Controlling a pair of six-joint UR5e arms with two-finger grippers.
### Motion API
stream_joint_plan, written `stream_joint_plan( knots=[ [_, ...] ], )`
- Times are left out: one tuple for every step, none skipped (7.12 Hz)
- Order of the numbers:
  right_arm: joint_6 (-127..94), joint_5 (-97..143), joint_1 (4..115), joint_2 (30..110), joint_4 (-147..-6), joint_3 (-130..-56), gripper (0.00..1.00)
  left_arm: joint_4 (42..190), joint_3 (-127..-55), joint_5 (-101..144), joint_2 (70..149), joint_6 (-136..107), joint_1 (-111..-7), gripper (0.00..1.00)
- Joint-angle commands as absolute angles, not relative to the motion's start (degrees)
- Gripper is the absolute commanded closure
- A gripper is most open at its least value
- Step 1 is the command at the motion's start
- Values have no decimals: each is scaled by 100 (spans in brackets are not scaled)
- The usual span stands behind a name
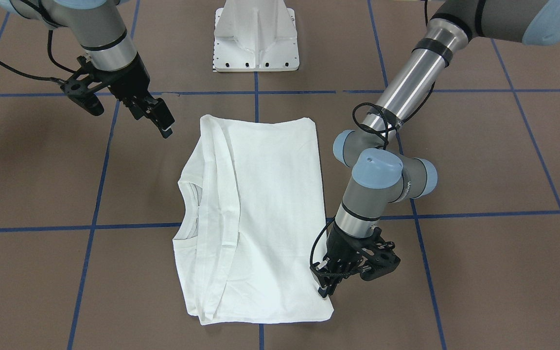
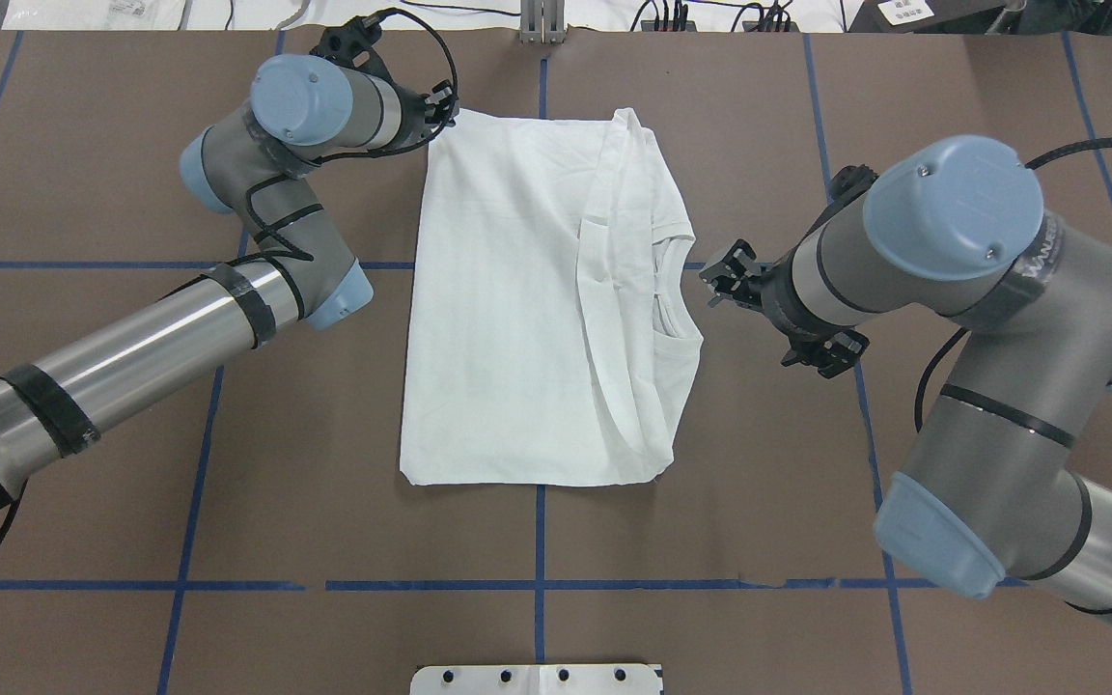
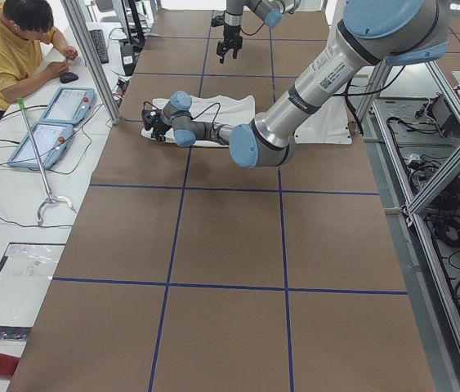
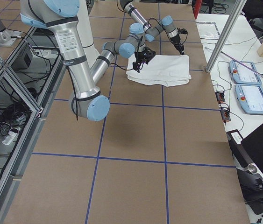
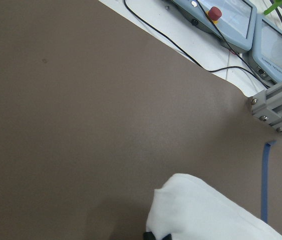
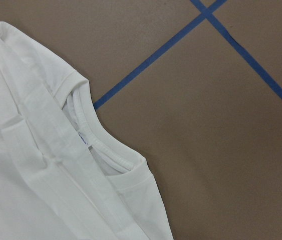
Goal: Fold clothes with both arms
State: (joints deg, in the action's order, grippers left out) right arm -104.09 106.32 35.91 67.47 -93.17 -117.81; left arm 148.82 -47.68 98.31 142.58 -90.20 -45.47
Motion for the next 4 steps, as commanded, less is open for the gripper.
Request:
stream_joint_plan(
  knots=[
    [-10206,9891,2974,6410,-9334,-11403,0,14688,-6311,10603,13278,-8983,-4605,43],
    [-9795,9557,2623,6138,-9351,-11034,0,14678,-6711,10756,13019,-8982,-4666,43],
    [-8964,9406,2480,6004,-9369,-10787,0,14678,-6941,10766,12825,-8982,-4667,43],
    [-8217,9387,2452,5925,-9378,-10532,0,14678,-6978,10758,12771,-8982,-4667,42]
  ],
)
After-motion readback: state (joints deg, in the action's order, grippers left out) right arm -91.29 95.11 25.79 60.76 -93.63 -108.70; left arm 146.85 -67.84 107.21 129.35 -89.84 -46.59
